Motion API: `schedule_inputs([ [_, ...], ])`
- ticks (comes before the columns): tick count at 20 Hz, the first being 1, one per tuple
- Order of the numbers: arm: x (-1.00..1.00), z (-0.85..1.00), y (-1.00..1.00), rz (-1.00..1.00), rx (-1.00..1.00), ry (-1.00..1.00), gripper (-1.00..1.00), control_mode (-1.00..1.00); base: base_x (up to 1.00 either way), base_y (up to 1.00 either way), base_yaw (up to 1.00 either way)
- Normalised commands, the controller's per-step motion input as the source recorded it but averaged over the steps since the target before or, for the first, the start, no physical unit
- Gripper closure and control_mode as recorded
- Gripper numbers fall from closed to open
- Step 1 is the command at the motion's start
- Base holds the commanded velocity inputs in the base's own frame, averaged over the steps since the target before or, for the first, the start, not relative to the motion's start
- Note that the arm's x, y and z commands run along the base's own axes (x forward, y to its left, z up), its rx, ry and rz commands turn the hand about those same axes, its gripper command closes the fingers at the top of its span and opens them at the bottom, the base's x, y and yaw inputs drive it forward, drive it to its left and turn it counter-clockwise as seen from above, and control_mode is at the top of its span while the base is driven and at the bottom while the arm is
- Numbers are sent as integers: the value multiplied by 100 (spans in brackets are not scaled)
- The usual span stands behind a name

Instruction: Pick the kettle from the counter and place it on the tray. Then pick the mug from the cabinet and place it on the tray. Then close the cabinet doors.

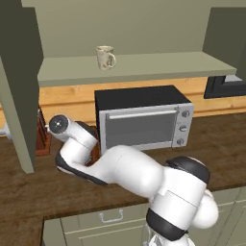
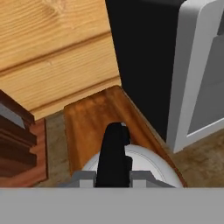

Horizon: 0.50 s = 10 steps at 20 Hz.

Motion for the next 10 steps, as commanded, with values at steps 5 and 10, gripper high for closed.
schedule_inputs([
  [5,53,0,10,-4,0,-6,100,-100,0,0,0],
  [10,56,0,15,-4,0,-6,100,-100,0,0,0],
])
